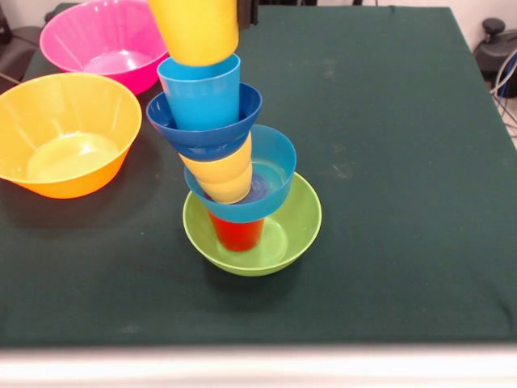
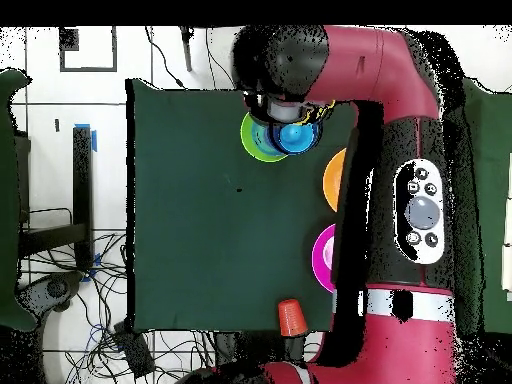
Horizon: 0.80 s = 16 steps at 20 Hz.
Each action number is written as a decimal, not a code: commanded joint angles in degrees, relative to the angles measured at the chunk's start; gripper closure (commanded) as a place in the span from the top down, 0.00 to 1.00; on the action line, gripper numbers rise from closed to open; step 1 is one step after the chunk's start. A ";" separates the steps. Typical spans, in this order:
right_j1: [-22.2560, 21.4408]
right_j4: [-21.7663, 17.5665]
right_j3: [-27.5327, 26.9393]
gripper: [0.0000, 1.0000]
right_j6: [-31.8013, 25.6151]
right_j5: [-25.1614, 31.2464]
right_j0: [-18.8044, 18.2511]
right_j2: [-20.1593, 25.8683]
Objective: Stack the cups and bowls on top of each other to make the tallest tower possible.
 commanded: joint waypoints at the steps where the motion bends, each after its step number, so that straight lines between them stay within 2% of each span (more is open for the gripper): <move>1: -0.58 -4.46 3.76 0.00 -20.60 5.63 -1.03 3.16; 16: -0.06 -4.34 3.50 0.00 -19.42 6.19 -0.69 3.19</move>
